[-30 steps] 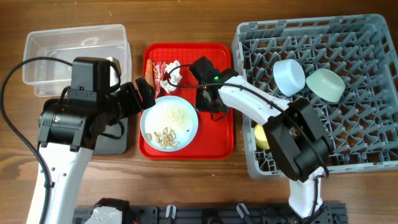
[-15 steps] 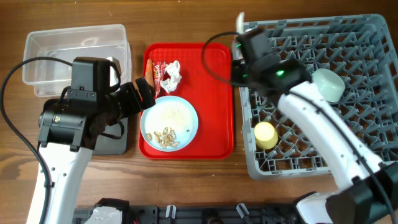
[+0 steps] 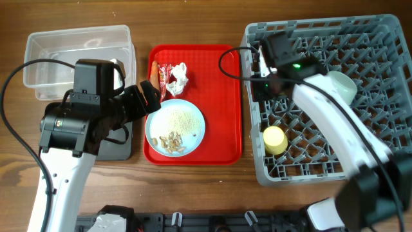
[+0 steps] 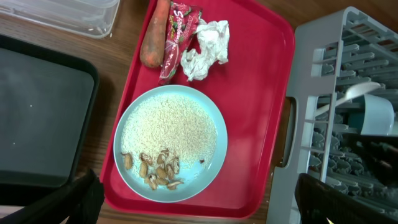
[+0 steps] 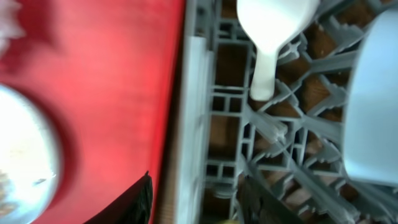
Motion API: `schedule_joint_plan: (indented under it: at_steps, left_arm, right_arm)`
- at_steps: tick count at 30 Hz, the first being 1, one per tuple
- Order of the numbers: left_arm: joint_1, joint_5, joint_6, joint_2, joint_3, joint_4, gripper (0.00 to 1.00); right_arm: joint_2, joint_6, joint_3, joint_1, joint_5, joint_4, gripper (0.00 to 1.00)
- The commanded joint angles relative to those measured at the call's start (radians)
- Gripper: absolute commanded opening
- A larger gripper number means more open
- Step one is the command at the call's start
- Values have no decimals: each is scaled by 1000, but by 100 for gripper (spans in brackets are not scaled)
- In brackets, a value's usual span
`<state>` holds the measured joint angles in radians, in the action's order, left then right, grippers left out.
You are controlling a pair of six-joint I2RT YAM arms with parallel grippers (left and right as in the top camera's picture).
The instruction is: Sort waste into correct bins and load items into the dishwasher rack
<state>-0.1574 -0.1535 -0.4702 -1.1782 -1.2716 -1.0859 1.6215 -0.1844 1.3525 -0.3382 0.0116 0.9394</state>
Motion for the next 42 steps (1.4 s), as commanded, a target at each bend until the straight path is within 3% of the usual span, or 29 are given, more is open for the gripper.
schedule_joint_plan:
  at_steps: [1, 2, 3, 6, 7, 8, 9, 14, 16, 19, 23, 33, 40, 42]
  left_arm:
    - [-2, 10, -9, 0, -6, 0, 100]
    - [-2, 10, -9, 0, -6, 0, 100]
    - [-2, 10, -10, 0, -6, 0, 100]
    - [-2, 10, -9, 0, -6, 0, 100]
    - [-2, 10, -9, 0, -6, 0, 100]
    - [-2, 10, -10, 0, -6, 0, 100]
    - [-2, 10, -9, 0, -6, 0, 100]
    - [-2, 10, -10, 0, -6, 0, 100]
    - [-2, 10, -10, 0, -6, 0, 100]
    - [-2, 10, -9, 0, -6, 0, 100]
    - [-2, 10, -10, 0, -6, 0, 100]
    - [-2, 10, -10, 0, -6, 0, 100]
    - [-2, 10, -9, 0, -6, 0, 100]
    - [-2, 10, -9, 0, -6, 0, 100]
  right_arm:
    - [-272, -11, 42, -14, 153, 16, 51]
    - [-330, -14, 42, -14, 217, 18, 52]
    - [-408, -56, 42, -14, 293, 19, 100]
    - [-562, -227, 42, -14, 312, 21, 99]
    - [-601, -240, 42, -14, 254, 24, 93]
    - [-643, -232, 42, -14, 181, 39, 93]
    - [-684, -233, 42, -14, 103, 64, 100]
    - [-780, -177, 41, -14, -104, 185, 100]
    - [-794, -37, 21, -14, -120, 184, 100]
    - [-877, 102, -74, 25, -88, 76, 100]
    - [-1073, 325, -360, 168, 134, -156, 100]
    - [-1618, 312, -1152, 306, 253, -630, 100]
    - [-1619, 314, -1335, 306, 304, -951, 100]
    - [-1618, 316, -1347, 306, 304, -972, 100]
